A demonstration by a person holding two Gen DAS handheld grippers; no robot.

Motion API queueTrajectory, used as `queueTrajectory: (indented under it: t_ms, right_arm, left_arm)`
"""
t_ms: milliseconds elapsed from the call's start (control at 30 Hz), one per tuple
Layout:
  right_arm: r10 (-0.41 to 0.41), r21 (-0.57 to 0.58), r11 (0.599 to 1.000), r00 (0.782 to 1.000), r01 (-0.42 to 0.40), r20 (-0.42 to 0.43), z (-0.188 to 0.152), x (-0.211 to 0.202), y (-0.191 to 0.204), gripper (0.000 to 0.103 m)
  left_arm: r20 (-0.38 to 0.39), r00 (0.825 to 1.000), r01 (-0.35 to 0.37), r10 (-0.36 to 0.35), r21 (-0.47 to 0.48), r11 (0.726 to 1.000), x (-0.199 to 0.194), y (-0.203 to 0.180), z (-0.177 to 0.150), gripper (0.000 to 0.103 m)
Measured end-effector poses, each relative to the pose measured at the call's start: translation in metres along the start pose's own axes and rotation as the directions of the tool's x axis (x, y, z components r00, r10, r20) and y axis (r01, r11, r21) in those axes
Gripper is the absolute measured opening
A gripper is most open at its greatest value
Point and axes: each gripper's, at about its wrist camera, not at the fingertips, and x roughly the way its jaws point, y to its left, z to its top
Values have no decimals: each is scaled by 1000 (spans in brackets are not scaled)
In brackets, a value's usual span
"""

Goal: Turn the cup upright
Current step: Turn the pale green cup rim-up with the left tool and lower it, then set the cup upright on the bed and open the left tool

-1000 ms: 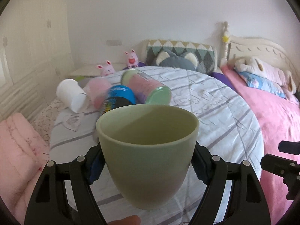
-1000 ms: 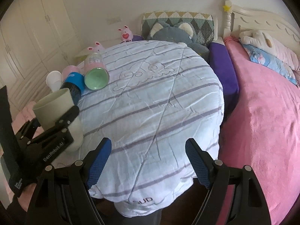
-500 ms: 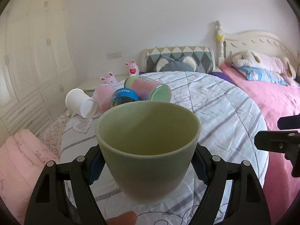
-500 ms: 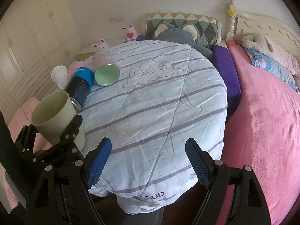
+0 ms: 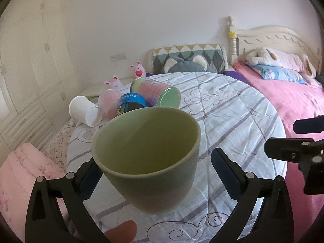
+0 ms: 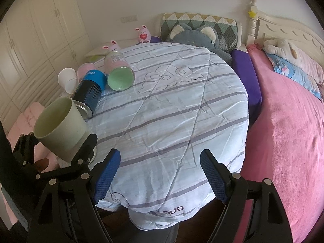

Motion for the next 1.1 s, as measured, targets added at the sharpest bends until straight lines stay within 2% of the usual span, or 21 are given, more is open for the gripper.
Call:
queueTrajectory:
  t_ms: [300, 633, 900, 1100]
  right_arm:
    - [-7, 5, 1000, 1000, 7, 16, 2, -4, 4, 82]
    - [-5, 3, 1000, 997, 5, 78, 13, -24, 11, 82]
    - [31, -19, 999, 977, -28, 211, 30, -66, 29, 82]
    - [77, -43, 997, 958, -67, 276, 37, -86, 47, 82]
  left_arm:
    - [28, 998, 51, -50, -24, 998, -19, 6, 11, 103]
    - [45, 997, 59, -56, -68, 996, -36, 25, 25, 103]
    - [55, 998, -37, 44, -111, 993, -54, 56, 41, 103]
    - [24, 989, -141, 145, -117, 983, -72, 80, 53, 103]
